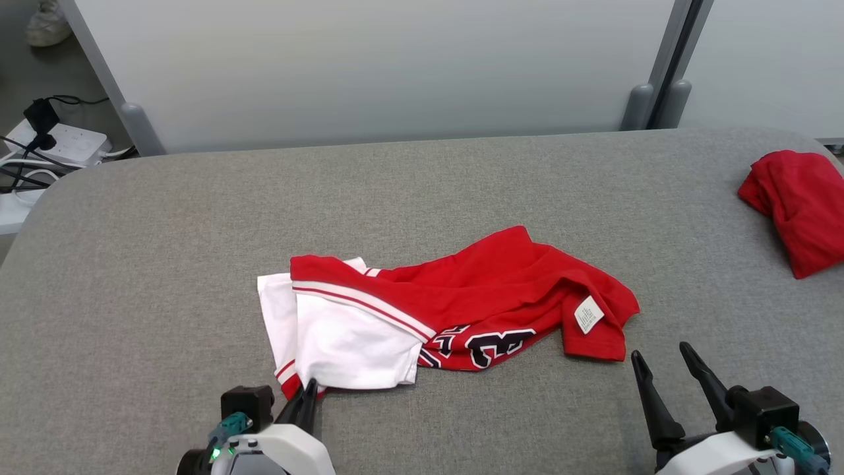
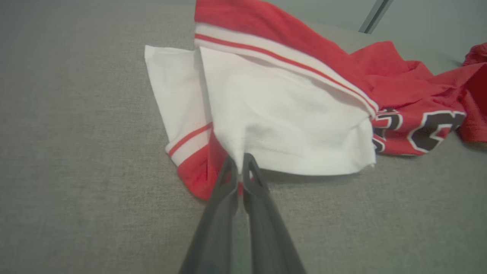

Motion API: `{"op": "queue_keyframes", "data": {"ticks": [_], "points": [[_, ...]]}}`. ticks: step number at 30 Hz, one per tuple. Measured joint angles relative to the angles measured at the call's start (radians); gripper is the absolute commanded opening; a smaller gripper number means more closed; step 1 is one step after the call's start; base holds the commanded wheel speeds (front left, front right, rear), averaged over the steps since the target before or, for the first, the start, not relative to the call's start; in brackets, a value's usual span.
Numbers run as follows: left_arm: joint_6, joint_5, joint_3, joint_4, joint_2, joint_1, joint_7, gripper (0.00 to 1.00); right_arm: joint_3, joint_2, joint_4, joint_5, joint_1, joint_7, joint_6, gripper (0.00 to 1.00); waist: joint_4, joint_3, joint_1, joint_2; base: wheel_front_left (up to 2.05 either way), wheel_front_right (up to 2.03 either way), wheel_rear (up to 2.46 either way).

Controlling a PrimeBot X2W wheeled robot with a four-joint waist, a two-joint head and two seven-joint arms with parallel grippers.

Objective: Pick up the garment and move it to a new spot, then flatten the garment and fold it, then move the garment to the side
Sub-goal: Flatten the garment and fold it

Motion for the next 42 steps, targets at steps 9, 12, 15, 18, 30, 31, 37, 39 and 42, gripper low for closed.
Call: {"op": "queue_keyframes", "data": {"ticks": [9, 12, 15, 18, 30, 31, 37, 39, 42], "points": [[0.040, 0.002, 0.017, -0.165, 0.063, 0.027, -0.005, 0.00, -0.037, 0.012, 0.166, 0.094, -0.030, 0.000, 0.000, 1.00, 0.012, 0.010, 0.0000, 0.0000, 0.00, 0.00, 0.00], [0.063, 0.003, 0.021, -0.228, 0.086, 0.054, 0.017, 0.00, -0.026, 0.010, 0.227, 0.129, -0.073, 0.000, 0.000, 1.00, 0.026, 0.014, 0.0000, 0.0000, 0.00, 0.00, 0.00], [0.081, 0.003, 0.028, -0.279, 0.107, 0.075, 0.039, 0.00, 0.002, 0.005, 0.278, 0.157, -0.118, 0.000, 0.000, 1.00, 0.038, 0.019, 0.0000, 0.0000, 0.00, 0.00, 0.00], [0.092, 0.003, 0.028, -0.321, 0.121, 0.089, 0.054, 0.00, 0.021, 0.004, 0.328, 0.183, -0.158, 0.000, 0.000, 1.00, 0.047, 0.022, 0.0000, 0.0000, 0.00, 0.00, 0.00], [0.124, 0.006, 0.022, -0.418, 0.134, 0.100, 0.091, 0.00, 0.080, 0.002, 0.497, 0.253, -0.259, 0.000, 0.000, 0.75, 0.070, 0.043, 0.0000, 0.0000, 0.00, 0.00, 0.00], [0.125, 0.008, 0.022, -0.422, 0.136, 0.102, 0.093, 0.00, 0.087, 0.002, 0.510, 0.260, -0.265, 0.000, 0.000, 0.73, 0.071, 0.044, 0.0000, 0.0000, 0.00, 0.00, 0.00], [0.133, 0.011, 0.016, -0.441, 0.153, 0.109, 0.102, 0.00, 0.126, 0.000, 0.582, 0.280, -0.294, 0.000, 0.000, 0.31, 0.078, 0.046, 0.0000, 0.0000, 0.00, 0.00, 0.00], [0.134, 0.011, 0.016, -0.444, 0.155, 0.109, 0.106, 0.00, 0.135, 0.002, 0.600, 0.290, -0.304, 0.000, 0.000, 0.00, 0.079, 0.044, 0.0000, 0.0000, 0.00, 0.00, 0.00], [0.138, 0.011, 0.015, -0.451, 0.155, 0.109, 0.109, 0.00, 0.144, -0.001, 0.606, 0.294, -0.309, 0.000, 0.000, 0.00, 0.080, 0.042, 0.0000, 0.0000, 0.00, 0.00, 0.00]]}}
